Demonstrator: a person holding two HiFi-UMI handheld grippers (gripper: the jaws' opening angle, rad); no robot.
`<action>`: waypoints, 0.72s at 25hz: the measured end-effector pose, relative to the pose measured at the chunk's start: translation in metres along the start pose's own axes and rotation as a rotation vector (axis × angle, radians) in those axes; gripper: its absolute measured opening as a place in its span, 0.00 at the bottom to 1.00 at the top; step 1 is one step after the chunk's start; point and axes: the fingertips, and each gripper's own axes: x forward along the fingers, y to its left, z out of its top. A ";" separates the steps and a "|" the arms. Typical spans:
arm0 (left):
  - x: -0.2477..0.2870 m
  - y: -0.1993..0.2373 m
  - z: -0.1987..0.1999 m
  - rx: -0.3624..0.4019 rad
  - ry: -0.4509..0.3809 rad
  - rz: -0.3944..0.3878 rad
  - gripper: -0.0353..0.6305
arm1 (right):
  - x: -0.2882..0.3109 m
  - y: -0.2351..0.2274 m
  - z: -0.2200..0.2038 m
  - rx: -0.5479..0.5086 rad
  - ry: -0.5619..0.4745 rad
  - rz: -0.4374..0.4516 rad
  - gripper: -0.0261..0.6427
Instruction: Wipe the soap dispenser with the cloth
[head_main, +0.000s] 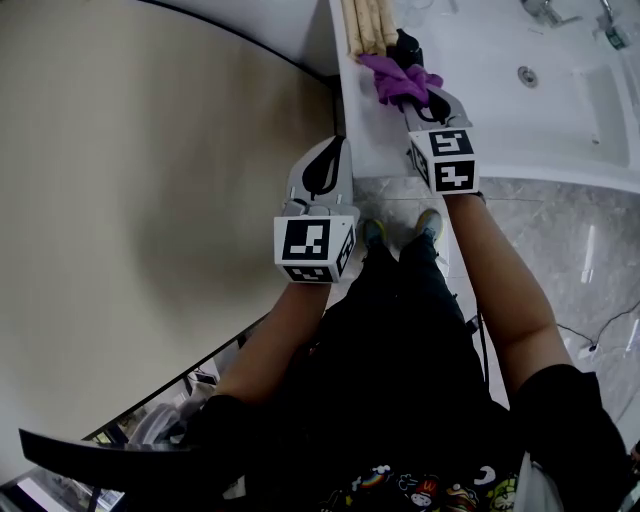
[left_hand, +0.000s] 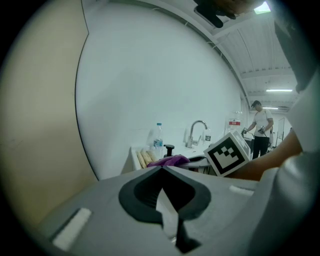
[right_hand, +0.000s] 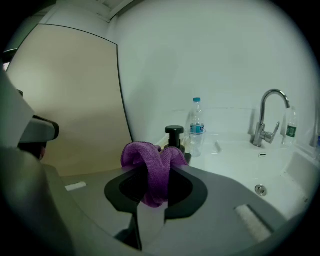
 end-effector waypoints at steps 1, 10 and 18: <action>-0.002 0.002 -0.001 -0.004 0.002 0.008 0.06 | 0.003 0.005 -0.001 0.001 0.004 0.011 0.19; -0.004 0.016 -0.003 -0.023 0.024 0.039 0.06 | 0.023 0.035 0.009 0.001 0.004 0.081 0.19; 0.011 0.013 -0.004 -0.015 0.018 0.002 0.06 | 0.018 0.019 -0.013 -0.030 0.053 0.054 0.19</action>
